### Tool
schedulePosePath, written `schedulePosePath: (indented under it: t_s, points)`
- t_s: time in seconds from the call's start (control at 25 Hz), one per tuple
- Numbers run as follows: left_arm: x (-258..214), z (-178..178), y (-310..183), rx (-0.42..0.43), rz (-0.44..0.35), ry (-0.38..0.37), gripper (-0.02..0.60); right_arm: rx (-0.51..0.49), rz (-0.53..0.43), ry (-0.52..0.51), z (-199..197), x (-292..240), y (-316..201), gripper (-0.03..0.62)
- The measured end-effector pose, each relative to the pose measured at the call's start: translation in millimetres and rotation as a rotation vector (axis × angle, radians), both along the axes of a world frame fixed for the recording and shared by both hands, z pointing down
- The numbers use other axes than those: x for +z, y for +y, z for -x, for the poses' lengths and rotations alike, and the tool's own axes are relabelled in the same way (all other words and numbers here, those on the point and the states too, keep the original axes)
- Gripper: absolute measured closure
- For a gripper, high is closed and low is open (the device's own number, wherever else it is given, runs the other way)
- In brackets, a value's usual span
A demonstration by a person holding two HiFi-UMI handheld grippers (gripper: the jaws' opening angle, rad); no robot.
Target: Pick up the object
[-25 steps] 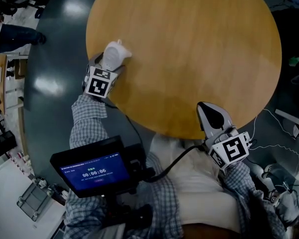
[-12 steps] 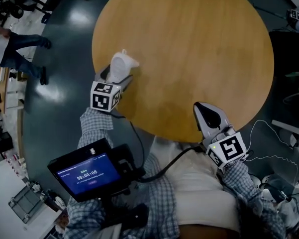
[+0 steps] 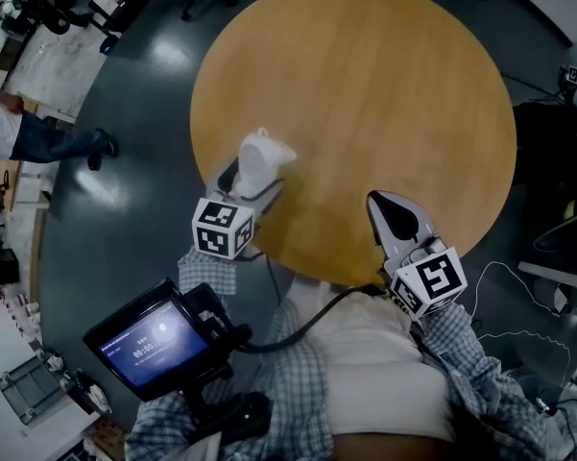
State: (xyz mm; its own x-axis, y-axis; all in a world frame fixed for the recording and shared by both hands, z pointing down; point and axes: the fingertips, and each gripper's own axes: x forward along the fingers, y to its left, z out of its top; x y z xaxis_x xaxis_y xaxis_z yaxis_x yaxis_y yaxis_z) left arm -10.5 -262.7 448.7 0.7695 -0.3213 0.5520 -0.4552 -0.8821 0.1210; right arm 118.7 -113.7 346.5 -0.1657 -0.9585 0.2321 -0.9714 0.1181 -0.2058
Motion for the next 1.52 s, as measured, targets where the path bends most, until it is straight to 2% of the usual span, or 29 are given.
schedulePosePath:
  t_s: [0.24,0.56,0.84,1.52]
  points:
    - [-31,-10,37,-0.03,0.029,0.123,0.154,-0.02,-0.037,0.01,-1,-13,-1,0.588]
    - [-57,-29,64,-0.044,0.044,0.232,0.154,-0.049,-0.048,0.014,-4,-12,-7,0.588]
    - [-61,-35,71,-0.044,0.055,0.253,0.155,-0.076,-0.043,0.026,-3,-10,-10,0.588]
    - [-57,-35,77,-0.034,0.056,0.234,0.153,-0.084,-0.023,0.014,0,-5,-8,0.588]
